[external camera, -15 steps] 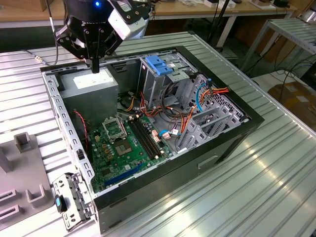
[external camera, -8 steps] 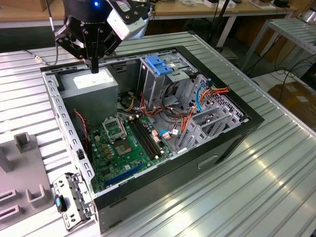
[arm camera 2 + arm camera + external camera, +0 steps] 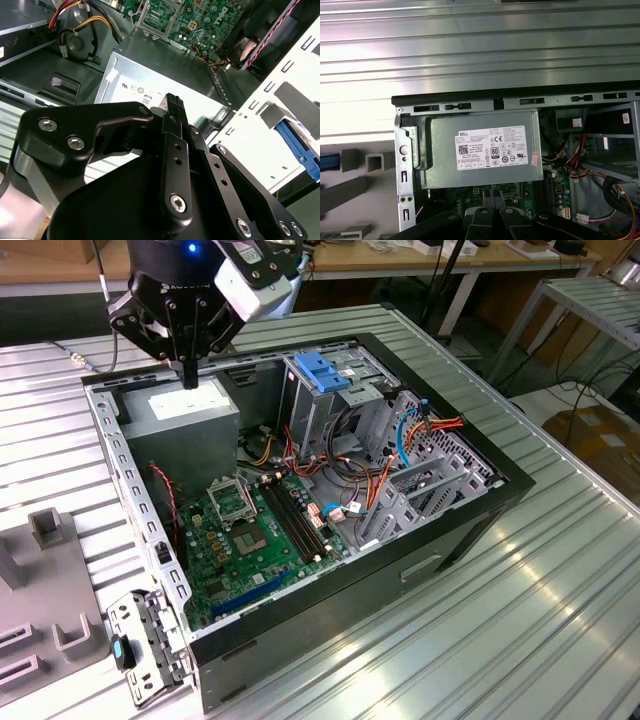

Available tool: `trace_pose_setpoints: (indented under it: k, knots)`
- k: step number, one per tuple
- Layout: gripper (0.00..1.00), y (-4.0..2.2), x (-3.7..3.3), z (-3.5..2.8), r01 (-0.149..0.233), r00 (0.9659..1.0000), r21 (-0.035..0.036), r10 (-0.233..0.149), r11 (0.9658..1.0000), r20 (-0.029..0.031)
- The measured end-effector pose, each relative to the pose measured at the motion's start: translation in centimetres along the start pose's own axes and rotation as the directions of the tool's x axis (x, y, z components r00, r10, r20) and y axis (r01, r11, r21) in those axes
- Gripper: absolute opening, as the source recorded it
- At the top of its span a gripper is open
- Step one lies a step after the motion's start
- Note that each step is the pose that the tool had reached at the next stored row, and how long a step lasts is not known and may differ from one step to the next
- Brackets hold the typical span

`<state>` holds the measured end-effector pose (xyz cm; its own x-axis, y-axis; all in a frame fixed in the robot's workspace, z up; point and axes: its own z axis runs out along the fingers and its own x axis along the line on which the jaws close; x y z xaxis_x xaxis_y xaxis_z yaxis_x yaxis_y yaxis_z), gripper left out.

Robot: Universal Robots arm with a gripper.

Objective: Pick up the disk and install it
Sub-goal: 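Reach for the disk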

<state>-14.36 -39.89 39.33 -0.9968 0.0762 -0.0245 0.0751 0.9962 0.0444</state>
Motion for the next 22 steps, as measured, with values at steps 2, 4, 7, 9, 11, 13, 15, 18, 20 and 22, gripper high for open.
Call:
trace_pose_setpoints:
  k: [2,4,7,9,11,13,15,18,20,22]
  knots:
    - [0.11,0.0,0.04,0.0,0.0,1.0,0.0,0.0,1.0,0.0]
    - [0.11,-0.01,0.11,0.0,0.0,1.0,0.0,0.0,1.0,0.0]
    - [0.11,-0.02,0.21,-0.01,0.0,1.0,0.0,0.0,1.0,0.0]
    - [0.11,-0.02,0.26,-0.01,0.0,1.0,0.0,0.0,1.0,0.0]
    - [0.11,-0.02,0.33,-0.01,0.0,1.0,0.0,0.0,1.0,0.0]
    - [0.11,-0.03,0.39,-0.01,0.0,1.0,0.0,0.0,1.0,0.0]
    - [0.11,-0.03,0.45,-0.01,0.0,1.0,0.0,0.0,1.0,0.0]
    - [0.11,-0.04,0.54,-0.02,0.0,1.0,0.0,0.0,1.0,0.0]
    - [0.11,-0.04,0.6,-0.02,0.0,1.0,0.0,0.0,1.0,0.0]
    - [0.11,-0.05,0.68,-0.02,0.0,1.0,0.0001,0.0,1.0,0.0]
